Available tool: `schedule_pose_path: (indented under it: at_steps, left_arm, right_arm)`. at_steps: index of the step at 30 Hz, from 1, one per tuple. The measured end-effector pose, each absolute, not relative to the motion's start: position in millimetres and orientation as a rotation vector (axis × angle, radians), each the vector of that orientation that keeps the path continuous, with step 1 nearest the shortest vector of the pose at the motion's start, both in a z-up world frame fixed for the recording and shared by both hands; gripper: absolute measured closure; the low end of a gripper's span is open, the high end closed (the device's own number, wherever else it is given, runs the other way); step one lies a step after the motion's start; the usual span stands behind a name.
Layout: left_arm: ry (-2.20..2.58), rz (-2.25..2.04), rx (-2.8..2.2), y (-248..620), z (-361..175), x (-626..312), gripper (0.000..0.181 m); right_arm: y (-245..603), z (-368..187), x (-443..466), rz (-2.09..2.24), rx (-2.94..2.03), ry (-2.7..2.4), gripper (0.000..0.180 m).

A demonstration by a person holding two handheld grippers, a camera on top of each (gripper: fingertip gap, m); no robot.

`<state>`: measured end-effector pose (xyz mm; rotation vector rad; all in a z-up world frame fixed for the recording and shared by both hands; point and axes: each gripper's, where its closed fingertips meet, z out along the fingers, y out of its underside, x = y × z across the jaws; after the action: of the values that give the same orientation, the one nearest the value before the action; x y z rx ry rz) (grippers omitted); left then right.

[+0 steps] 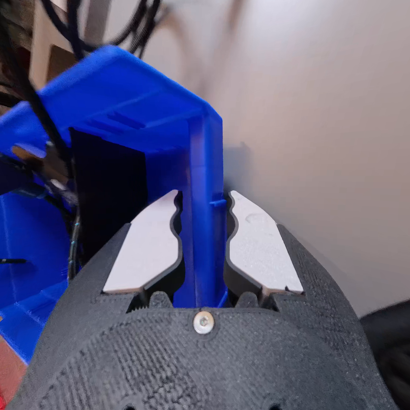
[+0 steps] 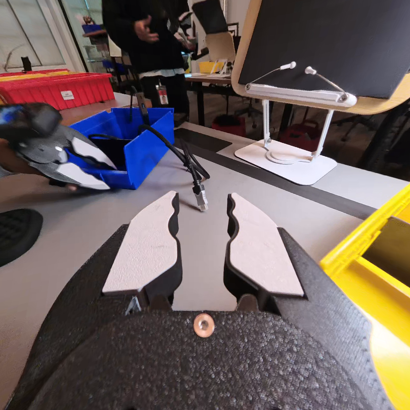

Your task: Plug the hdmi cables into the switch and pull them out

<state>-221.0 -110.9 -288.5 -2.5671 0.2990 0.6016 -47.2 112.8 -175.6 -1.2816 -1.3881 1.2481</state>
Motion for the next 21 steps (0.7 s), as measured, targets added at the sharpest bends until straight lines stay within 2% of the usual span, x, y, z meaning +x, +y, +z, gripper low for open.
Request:
schedule_pose_path:
  at_steps: [4, 9, 14, 17, 19, 21]
  left_arm:
    - [0.101, 0.414, -2.332, -109, -224, -213, 0.139]
    - [-0.322, 0.468, -2.028, -107, -149, -286, 0.126]
    - [-0.510, 0.571, -2.016, -83, -169, -354, 0.091]
    - [-0.546, 0.709, -2.067, -71, -191, -381, 0.080]
    - [-0.616, 0.704, -2.054, -66, -196, -391, 0.085]
    - [-0.661, 0.638, -2.059, -62, -199, -392, 0.097]
  right_arm:
    - [99, -202, -55, 1.231, -1.233, -1.409, 0.141]
    - [89, -208, -55, 1.233, -1.197, -1.444, 0.143]
    - [87, -212, -46, 1.196, -1.166, -1.459, 0.144]
    - [87, -211, -43, 1.216, -1.171, -1.453, 0.145]
    - [87, -209, -43, 1.225, -1.169, -1.450, 0.145]
    - [87, -209, -42, 1.241, -1.171, -1.451, 0.146]
